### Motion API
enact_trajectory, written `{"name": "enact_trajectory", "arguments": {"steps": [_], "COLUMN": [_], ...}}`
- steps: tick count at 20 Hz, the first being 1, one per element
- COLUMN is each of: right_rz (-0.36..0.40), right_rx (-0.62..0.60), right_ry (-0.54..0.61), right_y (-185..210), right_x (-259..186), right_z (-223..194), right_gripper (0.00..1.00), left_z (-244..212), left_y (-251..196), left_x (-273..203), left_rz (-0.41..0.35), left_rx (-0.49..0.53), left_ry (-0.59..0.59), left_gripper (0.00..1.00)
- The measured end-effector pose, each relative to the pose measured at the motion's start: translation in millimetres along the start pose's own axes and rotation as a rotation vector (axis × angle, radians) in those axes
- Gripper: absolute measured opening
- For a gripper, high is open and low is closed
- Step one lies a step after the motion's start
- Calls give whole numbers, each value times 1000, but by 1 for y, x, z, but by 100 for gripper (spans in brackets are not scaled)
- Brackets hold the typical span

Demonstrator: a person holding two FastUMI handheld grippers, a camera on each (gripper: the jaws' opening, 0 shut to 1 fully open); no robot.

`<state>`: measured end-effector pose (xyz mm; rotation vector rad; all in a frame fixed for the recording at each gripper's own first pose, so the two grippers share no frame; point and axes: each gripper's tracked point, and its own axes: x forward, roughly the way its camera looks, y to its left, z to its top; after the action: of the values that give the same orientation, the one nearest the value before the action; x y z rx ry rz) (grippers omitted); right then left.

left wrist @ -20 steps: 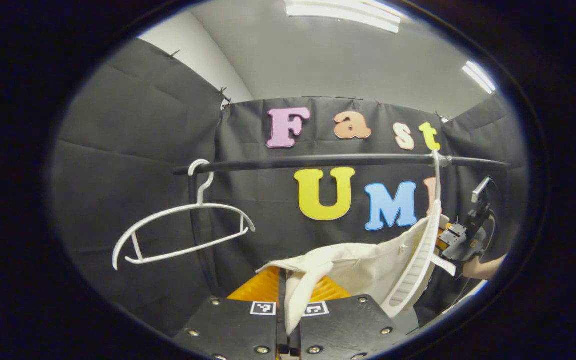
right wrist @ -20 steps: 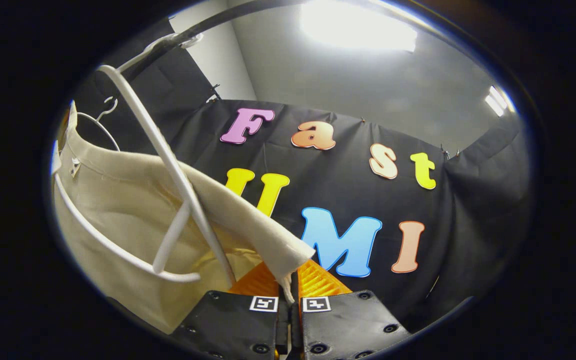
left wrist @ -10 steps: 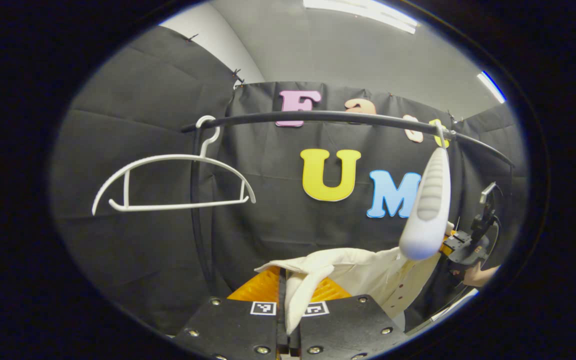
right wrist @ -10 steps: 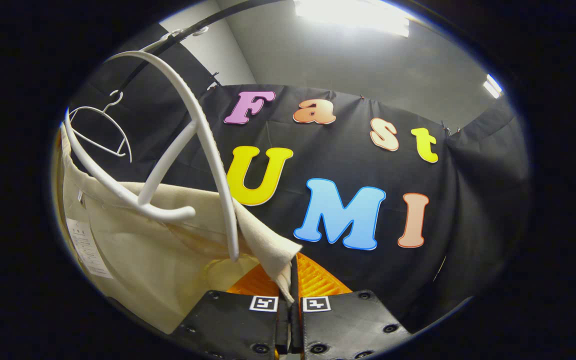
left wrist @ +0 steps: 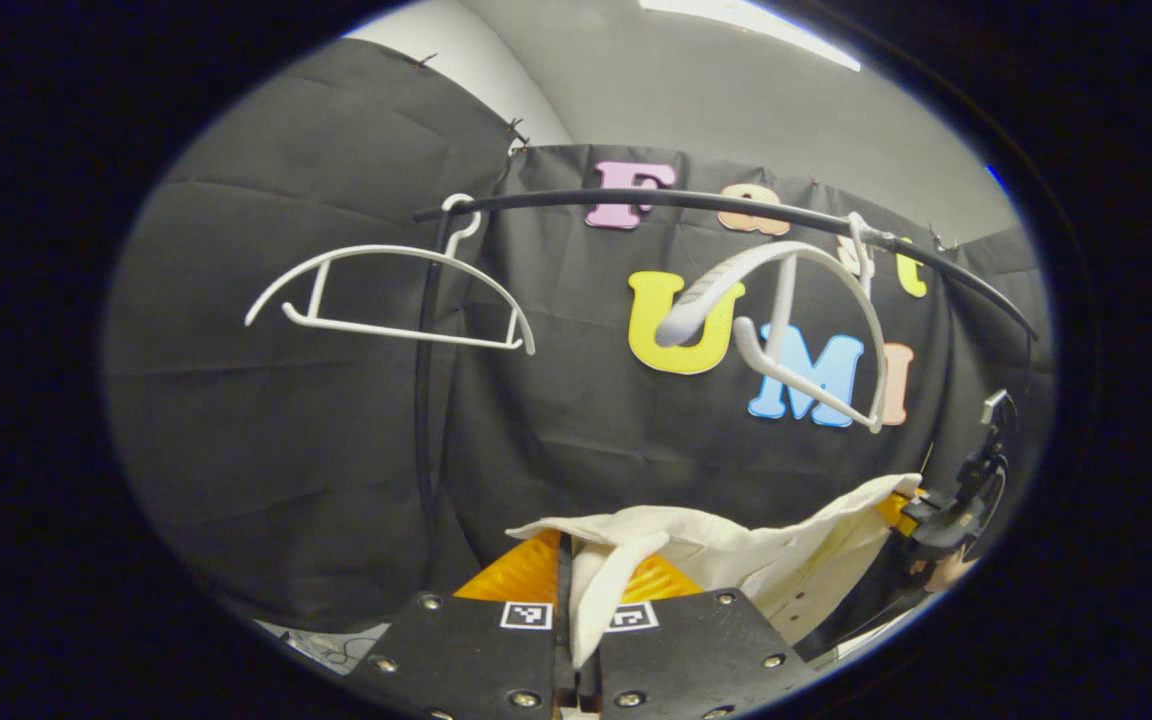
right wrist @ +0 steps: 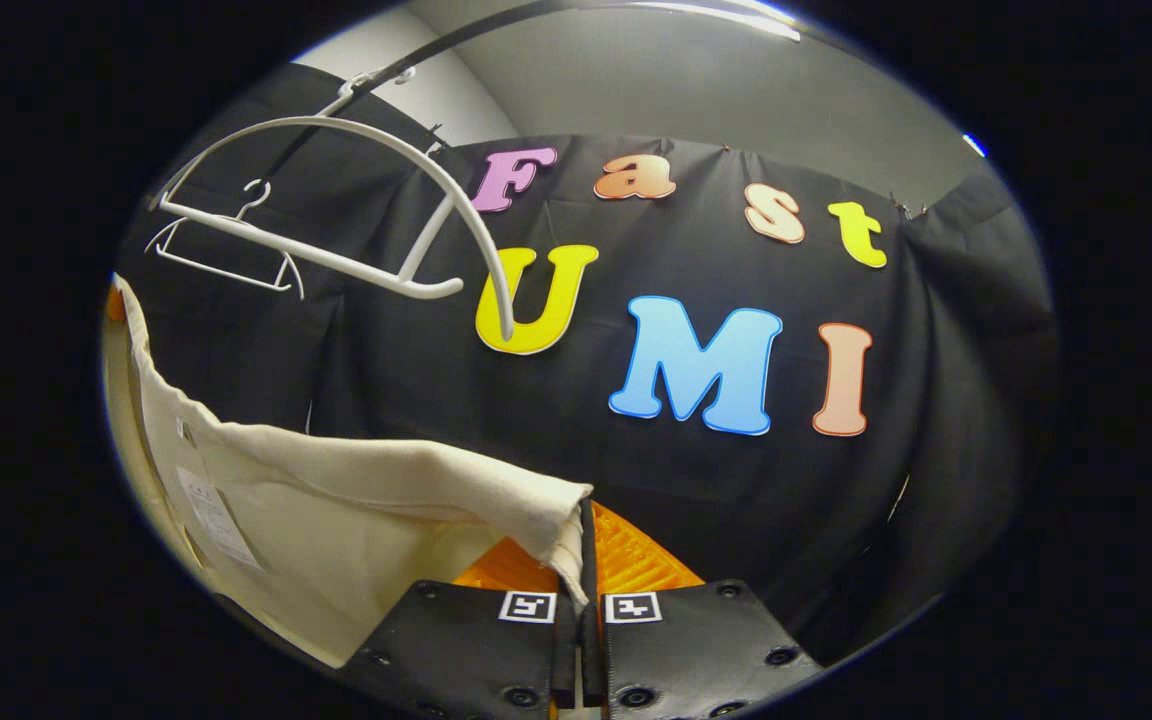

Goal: Grasp the clothes on the hanger with both hands and then place them into the laundry hamper below.

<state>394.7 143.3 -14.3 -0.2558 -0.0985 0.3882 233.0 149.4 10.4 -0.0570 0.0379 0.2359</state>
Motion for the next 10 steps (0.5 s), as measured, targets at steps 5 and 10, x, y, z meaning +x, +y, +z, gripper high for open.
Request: {"name": "enact_trajectory", "arguments": {"steps": [5,10], "right_rz": [27,-17], "right_rx": [30,88], "right_ry": [10,67], "right_y": [-2,1], "right_x": [-54,-106], "right_z": [4,7], "right_gripper": [4,4], "left_z": [2,-4], "left_y": [-11,-24], "left_x": [-33,-58], "left_rz": [21,-62], "left_rx": [-4,63], "left_ry": [-16,26], "left_gripper": [2,2]}}
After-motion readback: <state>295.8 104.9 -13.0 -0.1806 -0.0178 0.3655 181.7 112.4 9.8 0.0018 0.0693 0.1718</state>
